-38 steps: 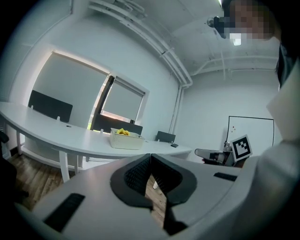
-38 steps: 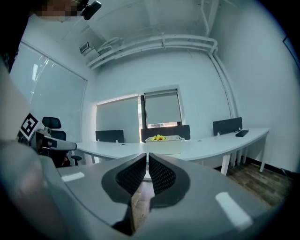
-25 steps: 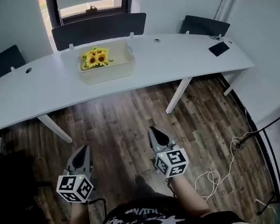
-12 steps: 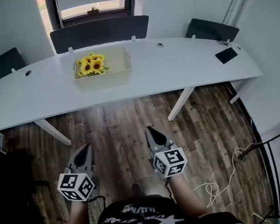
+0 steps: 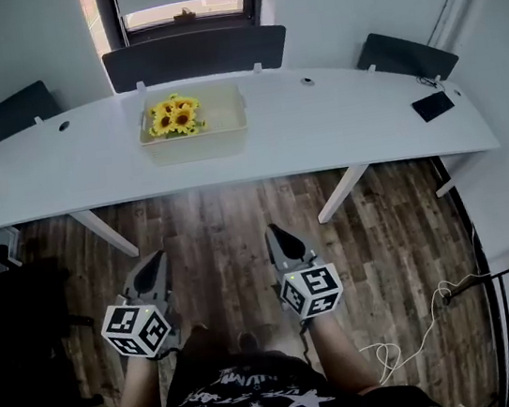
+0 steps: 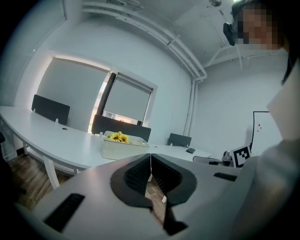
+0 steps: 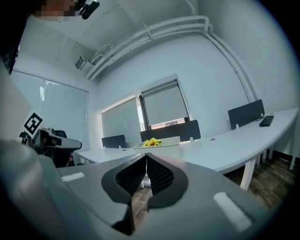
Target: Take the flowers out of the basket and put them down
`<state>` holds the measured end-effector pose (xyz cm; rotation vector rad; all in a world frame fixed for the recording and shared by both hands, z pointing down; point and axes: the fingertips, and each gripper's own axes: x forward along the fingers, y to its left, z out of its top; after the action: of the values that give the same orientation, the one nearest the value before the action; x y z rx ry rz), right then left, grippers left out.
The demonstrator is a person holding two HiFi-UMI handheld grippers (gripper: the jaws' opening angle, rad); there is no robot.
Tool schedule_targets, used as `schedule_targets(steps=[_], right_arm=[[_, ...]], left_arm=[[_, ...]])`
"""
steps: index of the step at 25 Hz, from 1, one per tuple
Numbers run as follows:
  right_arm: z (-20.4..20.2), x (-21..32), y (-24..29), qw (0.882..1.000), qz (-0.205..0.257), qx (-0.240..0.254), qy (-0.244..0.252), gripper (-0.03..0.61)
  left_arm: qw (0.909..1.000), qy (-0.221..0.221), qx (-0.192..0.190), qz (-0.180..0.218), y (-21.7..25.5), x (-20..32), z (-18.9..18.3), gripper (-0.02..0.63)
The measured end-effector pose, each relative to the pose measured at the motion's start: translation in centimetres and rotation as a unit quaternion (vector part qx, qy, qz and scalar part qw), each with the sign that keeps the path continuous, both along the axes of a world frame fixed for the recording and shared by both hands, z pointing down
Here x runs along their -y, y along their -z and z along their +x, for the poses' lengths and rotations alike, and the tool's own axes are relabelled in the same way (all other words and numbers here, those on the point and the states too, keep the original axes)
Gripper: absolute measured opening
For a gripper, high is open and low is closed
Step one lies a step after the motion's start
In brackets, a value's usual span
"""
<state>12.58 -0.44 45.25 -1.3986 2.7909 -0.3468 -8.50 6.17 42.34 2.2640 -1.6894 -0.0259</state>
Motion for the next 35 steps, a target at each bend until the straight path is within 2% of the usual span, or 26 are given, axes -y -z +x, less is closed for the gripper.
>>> schedule_targets(steps=[4, 7, 12, 18, 21, 26, 35], right_arm=[[-0.5, 0.8, -1.0, 1.0, -0.014, -0.003, 0.005, 0.005], [-0.8, 1.7, -1.4, 1.0, -0.017, -0.004, -0.002, 0.005], [-0.2, 5.0, -1.3, 0.999, -0.016, -0.016, -0.03, 0.003], [-1.5, 10.1, -0.9, 0.999, -0.006, -0.032, -0.042, 0.005], [-3.3, 12.8, -1.3, 0.998, -0.012, -0.035, -0.04, 0.005], [-7.2, 17.3, -1.6, 0.999, -0.015, -0.046, -0.006, 0.004], [-11.2, 23.4, -1.6, 0.998, -0.025, -0.054, -0.015, 0.003]], left_arm=[[0.9999, -0.003, -0.002, -0.01, -0.8, 1.0, -0.3, 0.011], [0.9996, -0.009, -0.019, -0.018, -1.5, 2.8, -0.9, 0.011], [0.999, -0.028, -0.03, -0.016, -2.0, 7.5, -1.1, 0.011], [0.9981, -0.039, -0.045, -0.015, -2.3, 13.7, -2.5, 0.011], [0.9977, -0.043, -0.047, -0.024, -3.2, 16.2, -4.0, 0.011], [0.9979, -0.035, -0.042, -0.036, -3.9, 20.3, -7.5, 0.011], [0.9979, -0.035, -0.039, -0.037, -4.1, 26.5, -11.9, 0.012]])
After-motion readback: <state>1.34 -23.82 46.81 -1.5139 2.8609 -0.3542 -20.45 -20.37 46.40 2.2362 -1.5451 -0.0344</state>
